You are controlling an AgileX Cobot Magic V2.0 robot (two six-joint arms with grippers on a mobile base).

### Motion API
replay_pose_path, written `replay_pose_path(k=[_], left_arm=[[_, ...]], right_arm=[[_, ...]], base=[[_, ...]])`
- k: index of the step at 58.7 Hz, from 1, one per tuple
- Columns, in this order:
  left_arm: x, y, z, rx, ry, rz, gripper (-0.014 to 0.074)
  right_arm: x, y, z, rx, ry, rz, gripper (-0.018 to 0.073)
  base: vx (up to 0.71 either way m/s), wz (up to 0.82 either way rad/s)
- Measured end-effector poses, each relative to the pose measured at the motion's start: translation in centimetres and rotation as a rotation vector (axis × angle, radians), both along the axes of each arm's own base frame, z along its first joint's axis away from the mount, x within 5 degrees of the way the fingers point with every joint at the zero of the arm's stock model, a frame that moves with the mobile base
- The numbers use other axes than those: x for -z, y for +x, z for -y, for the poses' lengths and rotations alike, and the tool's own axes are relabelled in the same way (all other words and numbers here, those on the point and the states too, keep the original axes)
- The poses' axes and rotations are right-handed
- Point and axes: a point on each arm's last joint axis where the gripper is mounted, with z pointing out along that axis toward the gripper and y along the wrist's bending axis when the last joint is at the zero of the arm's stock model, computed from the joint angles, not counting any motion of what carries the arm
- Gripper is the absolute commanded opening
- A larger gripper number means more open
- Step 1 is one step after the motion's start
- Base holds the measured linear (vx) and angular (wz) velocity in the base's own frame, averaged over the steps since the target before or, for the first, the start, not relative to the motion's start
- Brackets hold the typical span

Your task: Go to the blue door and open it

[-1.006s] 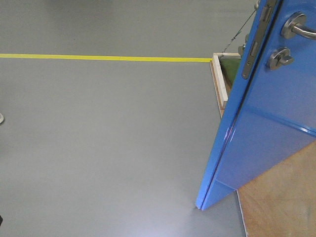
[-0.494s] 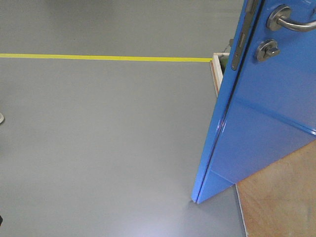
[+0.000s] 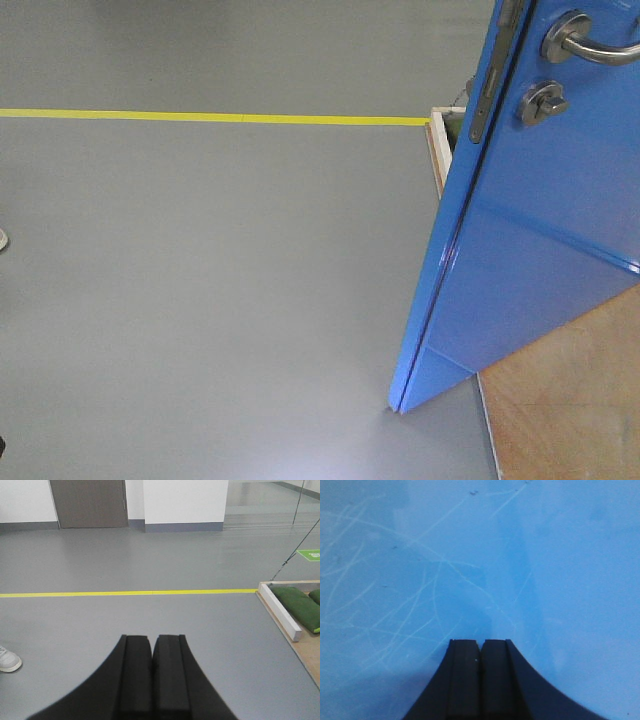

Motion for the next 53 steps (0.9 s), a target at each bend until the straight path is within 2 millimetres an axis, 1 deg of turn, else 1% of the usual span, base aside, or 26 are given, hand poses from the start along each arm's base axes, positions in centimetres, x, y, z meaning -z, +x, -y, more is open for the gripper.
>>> replay_pose_path(k=[53], left_arm=[[0.00,0.00,0.00,0.000,0.000,0.000,0.0073]], right_arm=[[-0.02,0.00,0.00,0.000,0.002,0.002,0.0012]], base=[[0.00,0.00]])
